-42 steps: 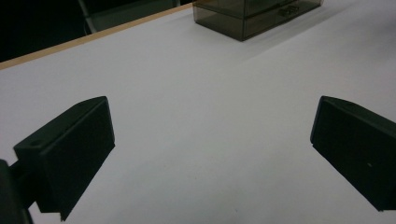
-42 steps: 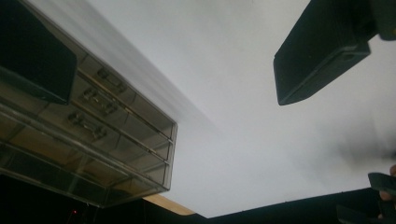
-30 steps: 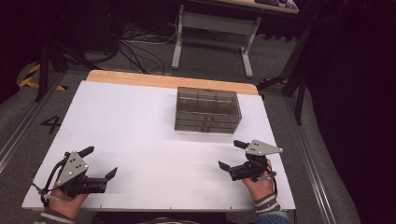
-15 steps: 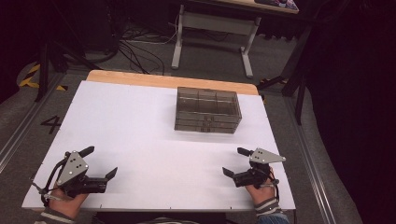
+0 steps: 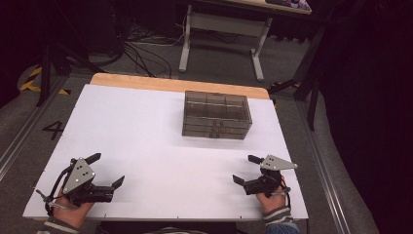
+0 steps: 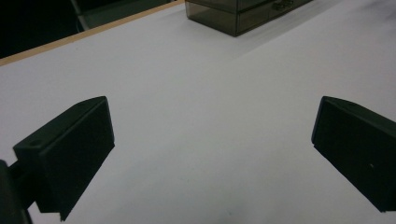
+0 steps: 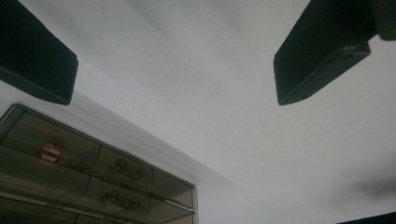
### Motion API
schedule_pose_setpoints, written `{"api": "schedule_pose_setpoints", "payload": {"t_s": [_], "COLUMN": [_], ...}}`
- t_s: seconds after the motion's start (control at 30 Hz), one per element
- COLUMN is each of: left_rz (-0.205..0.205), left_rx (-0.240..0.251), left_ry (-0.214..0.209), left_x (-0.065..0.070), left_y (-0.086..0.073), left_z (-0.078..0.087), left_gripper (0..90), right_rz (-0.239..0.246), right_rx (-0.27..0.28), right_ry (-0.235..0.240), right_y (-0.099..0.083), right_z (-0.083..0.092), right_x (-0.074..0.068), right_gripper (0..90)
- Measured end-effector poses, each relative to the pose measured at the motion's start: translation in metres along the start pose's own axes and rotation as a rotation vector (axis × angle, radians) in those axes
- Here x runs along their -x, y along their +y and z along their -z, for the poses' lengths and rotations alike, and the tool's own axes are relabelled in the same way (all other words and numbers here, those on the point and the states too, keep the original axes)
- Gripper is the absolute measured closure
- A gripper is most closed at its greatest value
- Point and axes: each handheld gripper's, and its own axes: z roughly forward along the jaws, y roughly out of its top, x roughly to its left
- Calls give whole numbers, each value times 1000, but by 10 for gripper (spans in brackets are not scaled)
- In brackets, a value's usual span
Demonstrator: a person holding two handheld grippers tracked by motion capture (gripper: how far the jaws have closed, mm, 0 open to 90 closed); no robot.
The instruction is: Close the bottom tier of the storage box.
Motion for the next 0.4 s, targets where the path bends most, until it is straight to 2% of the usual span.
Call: {"api": "schedule_pose_setpoints", "payload": {"t_s": [0.23, 0.4], "left_rz": [34, 29], "left_rx": [13, 12], "left_ry": [-15, -12], "left_x": [-3, -2], "left_y": [-1, 0], "left_z": [1, 0], "left_gripper": [0, 0], "right_rz": [4, 4], "right_rx": [-2, -5], "right_ry": [-2, -2], "right_y": [0, 0], "right_z": [0, -1], "right_x": [0, 0], "right_gripper": [5, 5]}}
